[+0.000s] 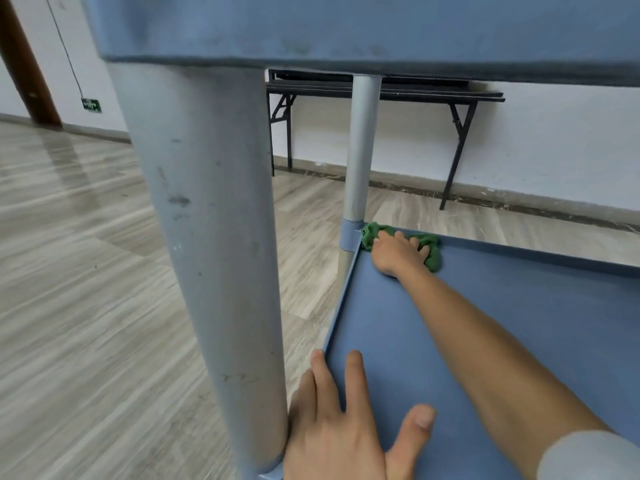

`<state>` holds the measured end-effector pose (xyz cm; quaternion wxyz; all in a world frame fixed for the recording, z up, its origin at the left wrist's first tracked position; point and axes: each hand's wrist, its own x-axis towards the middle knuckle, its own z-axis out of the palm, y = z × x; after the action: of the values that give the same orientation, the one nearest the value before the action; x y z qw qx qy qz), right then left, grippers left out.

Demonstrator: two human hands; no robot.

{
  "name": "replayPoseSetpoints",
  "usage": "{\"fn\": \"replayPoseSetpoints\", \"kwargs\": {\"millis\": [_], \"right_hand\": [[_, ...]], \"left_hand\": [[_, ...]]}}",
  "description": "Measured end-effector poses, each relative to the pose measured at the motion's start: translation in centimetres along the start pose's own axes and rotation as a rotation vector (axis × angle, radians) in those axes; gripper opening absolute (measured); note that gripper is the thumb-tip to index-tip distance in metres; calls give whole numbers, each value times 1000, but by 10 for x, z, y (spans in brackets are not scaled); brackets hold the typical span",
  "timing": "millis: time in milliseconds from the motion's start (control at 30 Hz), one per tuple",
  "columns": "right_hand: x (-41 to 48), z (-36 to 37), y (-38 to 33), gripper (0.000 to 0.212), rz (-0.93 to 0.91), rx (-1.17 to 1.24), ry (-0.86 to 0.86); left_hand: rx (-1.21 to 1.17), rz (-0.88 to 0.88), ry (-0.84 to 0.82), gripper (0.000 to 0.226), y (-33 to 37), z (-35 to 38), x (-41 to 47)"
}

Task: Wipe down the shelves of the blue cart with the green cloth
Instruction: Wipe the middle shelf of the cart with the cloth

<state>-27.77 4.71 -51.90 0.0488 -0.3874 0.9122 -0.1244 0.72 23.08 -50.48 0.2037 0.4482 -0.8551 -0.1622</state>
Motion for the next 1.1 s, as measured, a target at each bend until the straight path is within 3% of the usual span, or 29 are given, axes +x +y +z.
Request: {"fn": "replayPoseSetpoints", "kwargs": {"millis": [167, 333, 500, 600, 933, 1100], "right_hand": [[-59, -1, 3, 30, -81, 2, -33], [-189, 5, 11, 28, -275, -24, 0], [-320, 2, 22, 55, -640, 2, -72], [-349, -8, 34, 51, -764, 2, -92], [-360, -25, 21, 43, -664, 259, -65], [-361, -22, 29, 34, -732, 330, -143]], "left_hand": [[-133, 145, 184, 88, -7, 4, -12], [-301, 330, 373, 81, -16, 6, -22], [-339, 520, 380, 84, -24, 5, -30], [-343, 615, 375, 85, -30, 3, -38], [-453, 781, 390, 60, -66, -24, -67], [-380, 640, 294, 49, -63, -26, -69]]}}
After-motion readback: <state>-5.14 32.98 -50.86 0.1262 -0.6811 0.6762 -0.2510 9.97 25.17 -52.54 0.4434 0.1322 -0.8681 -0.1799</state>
